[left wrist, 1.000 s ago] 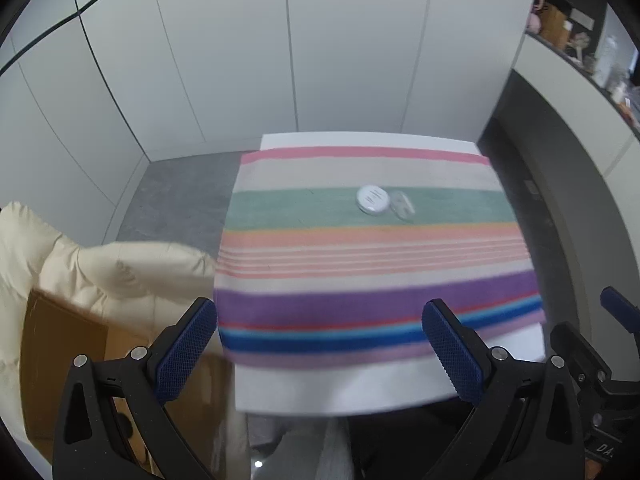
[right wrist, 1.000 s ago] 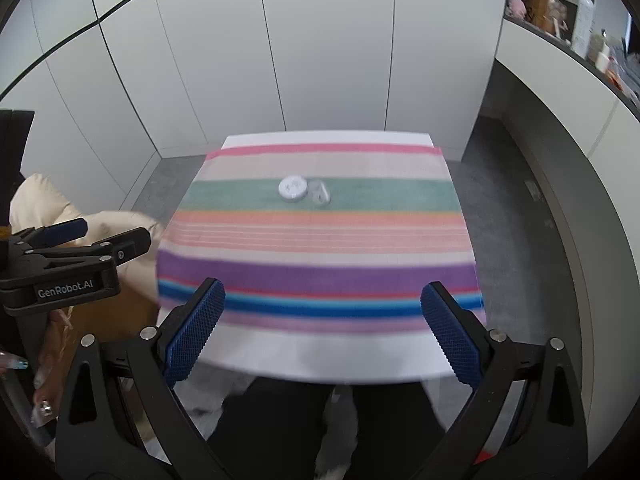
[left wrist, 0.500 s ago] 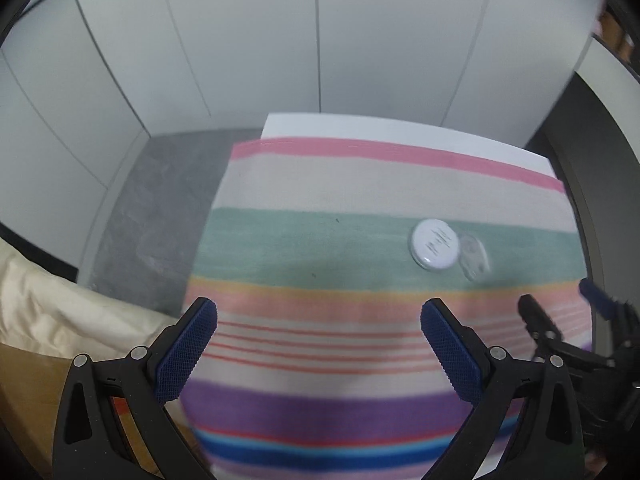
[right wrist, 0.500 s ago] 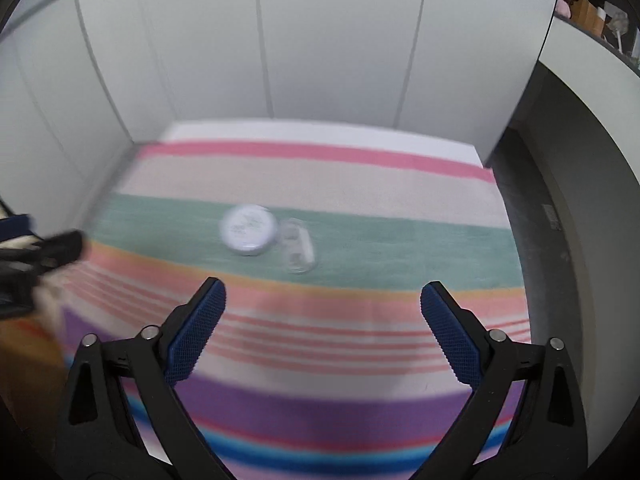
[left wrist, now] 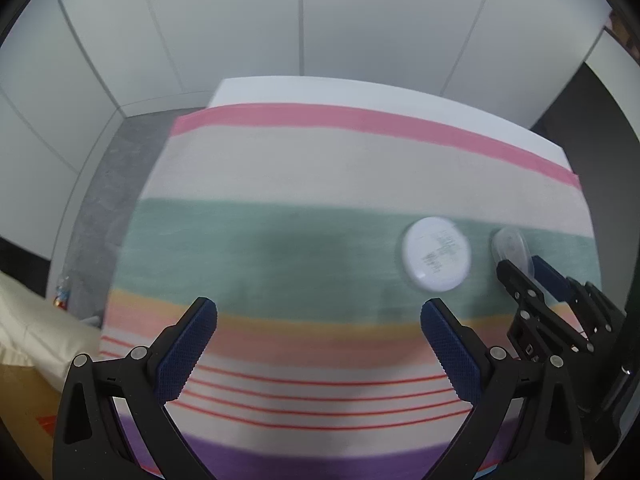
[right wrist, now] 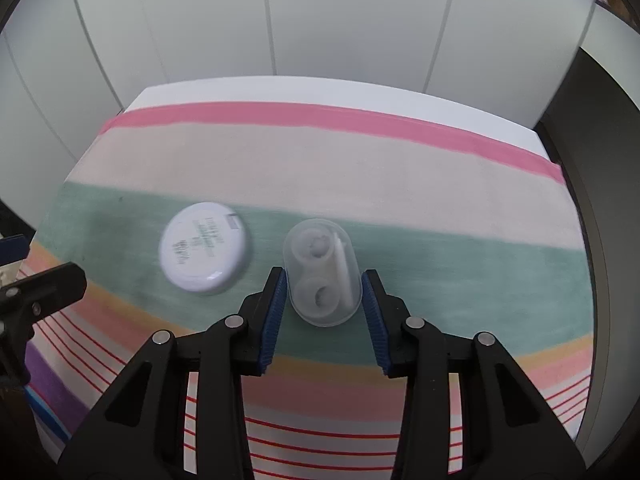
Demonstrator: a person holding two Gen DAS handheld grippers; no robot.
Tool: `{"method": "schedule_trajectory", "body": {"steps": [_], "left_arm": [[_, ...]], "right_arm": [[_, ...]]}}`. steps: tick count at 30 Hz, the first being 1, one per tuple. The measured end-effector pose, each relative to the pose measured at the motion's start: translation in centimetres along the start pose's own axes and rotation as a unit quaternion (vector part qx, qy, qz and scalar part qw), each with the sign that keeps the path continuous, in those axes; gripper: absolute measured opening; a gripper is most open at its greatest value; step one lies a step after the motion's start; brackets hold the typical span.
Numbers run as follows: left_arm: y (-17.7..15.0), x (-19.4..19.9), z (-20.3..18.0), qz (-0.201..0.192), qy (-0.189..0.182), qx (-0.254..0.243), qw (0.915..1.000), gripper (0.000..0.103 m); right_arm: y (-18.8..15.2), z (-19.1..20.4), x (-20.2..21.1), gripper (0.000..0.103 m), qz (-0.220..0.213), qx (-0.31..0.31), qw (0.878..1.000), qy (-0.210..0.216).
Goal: Organize objects
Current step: 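Grasp the clear lens case with the right tool while the left tool grasps the white compact, then lift and carry the lens case with the right tool while the left tool carries the compact to the box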
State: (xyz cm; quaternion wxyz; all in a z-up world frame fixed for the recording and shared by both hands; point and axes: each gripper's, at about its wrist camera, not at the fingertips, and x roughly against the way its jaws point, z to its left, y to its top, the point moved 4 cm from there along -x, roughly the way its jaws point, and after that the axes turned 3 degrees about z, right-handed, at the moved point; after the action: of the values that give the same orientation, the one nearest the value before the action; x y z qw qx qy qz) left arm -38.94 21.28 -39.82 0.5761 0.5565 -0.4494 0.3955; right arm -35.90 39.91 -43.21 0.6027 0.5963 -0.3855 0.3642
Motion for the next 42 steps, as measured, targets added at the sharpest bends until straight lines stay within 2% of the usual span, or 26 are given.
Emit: {"method": "schedule_trajectory", "body": {"steps": [5, 10, 11, 12, 13, 14, 16, 18, 21, 29, 35, 42], "left_arm": [[0.4, -2.1, -4.1, 0.012, 0.005, -0.03, 0.9995, 0.102], [0.6, -4.2, -7.3, 0.019, 0.01, -0.046, 0.9987, 0.102], [1.0, -4.9, -7.4, 0.016, 0.017, -0.048, 0.9986, 0.097], [1.3, -5.4, -7.5, 0.013, 0.023, -0.044, 0.9987, 0.078], [1.5, -5.5, -7.5, 0.006, 0.012, -0.039, 0.9992, 0.074], [1.7, -5.3, -7.6, -0.005, 0.01, -0.037, 0.9993, 0.058], [1.8, -5.2, -7.9, -0.007, 0.024, -0.048, 0.9985, 0.058], [1.7, -4.9, -8.0, -0.009, 0.016, -0.054, 0.9983, 0.057], [1.7, -4.3, -7.6, -0.013, 0.026, -0.06, 0.9978, 0.057], [2.1, -1.0, -5.6, -0.02, 0.03, -0.037, 0.9987, 0.057], [2.7, 4.1, -3.9, -0.04, 0.031, -0.026, 0.9984, 0.057], [3.3, 13.4, -4.1, -0.09, 0.043, -0.048, 0.9938, 0.057]], "right_arm": [[-1.0, -3.4, 1.7, 0.04, -0.004, -0.037, 0.999, 0.005], [-1.8, -5.5, 3.2, 0.04, -0.004, -0.045, 0.999, 0.007], [-1.8, -5.9, 3.4, 0.04, -0.002, -0.047, 0.999, 0.006], [-1.9, -6.0, 3.6, 0.04, 0.0, -0.048, 0.999, 0.007], [-1.6, -6.6, 3.5, 0.04, 0.002, -0.046, 0.999, 0.007], [-1.8, -6.9, 3.4, 0.04, 0.003, -0.045, 0.999, 0.007], [-1.7, -7.1, 3.5, 0.04, 0.007, -0.037, 0.999, 0.007], [-1.6, -7.2, 3.5, 0.04, 0.011, -0.03, 0.999, 0.007], [-1.2, -6.8, 3.5, 0.04, 0.009, -0.022, 1.0, 0.004], [-0.1, -5.8, 5.2, 0.04, 0.004, -0.021, 1.0, 0.002], [1.1, -5.0, 9.1, 0.04, -0.012, -0.017, 1.0, -0.002], [3.3, -4.0, 16.5, 0.04, -0.051, -0.014, 0.999, -0.014]]}}
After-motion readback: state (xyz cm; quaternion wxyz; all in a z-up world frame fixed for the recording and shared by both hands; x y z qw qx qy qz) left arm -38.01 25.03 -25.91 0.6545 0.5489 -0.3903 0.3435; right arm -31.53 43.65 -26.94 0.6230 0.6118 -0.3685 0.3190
